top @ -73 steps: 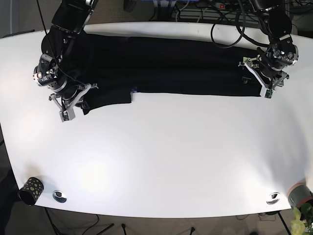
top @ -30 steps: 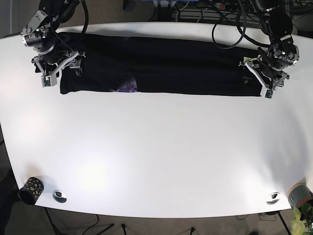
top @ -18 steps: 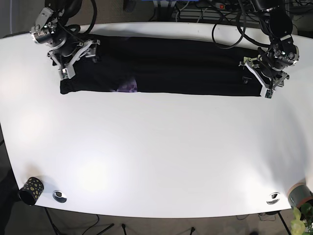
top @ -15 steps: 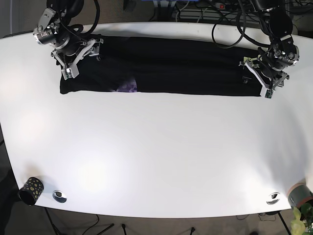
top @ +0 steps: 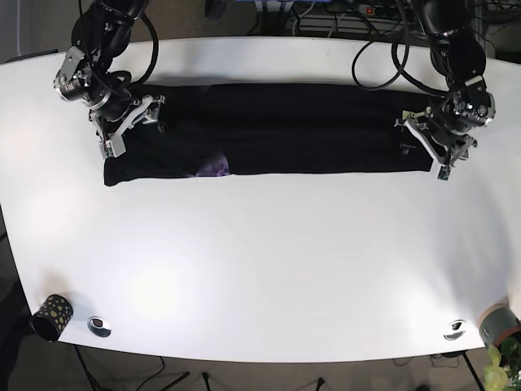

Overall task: Fold the T-shirt properly
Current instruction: 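Fold the strip over again toward the collar with both grippers, then grip both ends of the black strip with both grippers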

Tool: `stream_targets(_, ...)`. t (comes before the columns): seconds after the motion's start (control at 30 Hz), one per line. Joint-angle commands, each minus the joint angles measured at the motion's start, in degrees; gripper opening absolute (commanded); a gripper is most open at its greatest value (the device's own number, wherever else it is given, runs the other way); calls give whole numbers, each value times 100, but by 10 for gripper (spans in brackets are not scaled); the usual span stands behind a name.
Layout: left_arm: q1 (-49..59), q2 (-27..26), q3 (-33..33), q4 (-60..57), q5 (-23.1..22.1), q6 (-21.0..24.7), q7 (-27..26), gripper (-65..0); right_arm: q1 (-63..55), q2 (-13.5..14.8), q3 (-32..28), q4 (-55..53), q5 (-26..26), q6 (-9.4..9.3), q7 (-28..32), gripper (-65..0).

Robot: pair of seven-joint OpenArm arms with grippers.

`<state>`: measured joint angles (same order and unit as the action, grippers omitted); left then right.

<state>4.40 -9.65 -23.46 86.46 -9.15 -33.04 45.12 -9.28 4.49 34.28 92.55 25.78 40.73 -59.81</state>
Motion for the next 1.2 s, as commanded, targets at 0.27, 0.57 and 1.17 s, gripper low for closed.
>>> stream_targets(0.27,-744,-182,21,-377,-57,-41,72,-199,888,461,-13,-715,-253,-73,8,-143)
stream_targets(0.57,-849,-156,-392,862,-936,-696,1057,-196,1020,452,-22,-715,-244,-73,8,-143)
stream_targets(1.17,-304,99,-2027,36,-2175,-696,1532,-132,1011,452,-22,-750,-244,-73,8,-143)
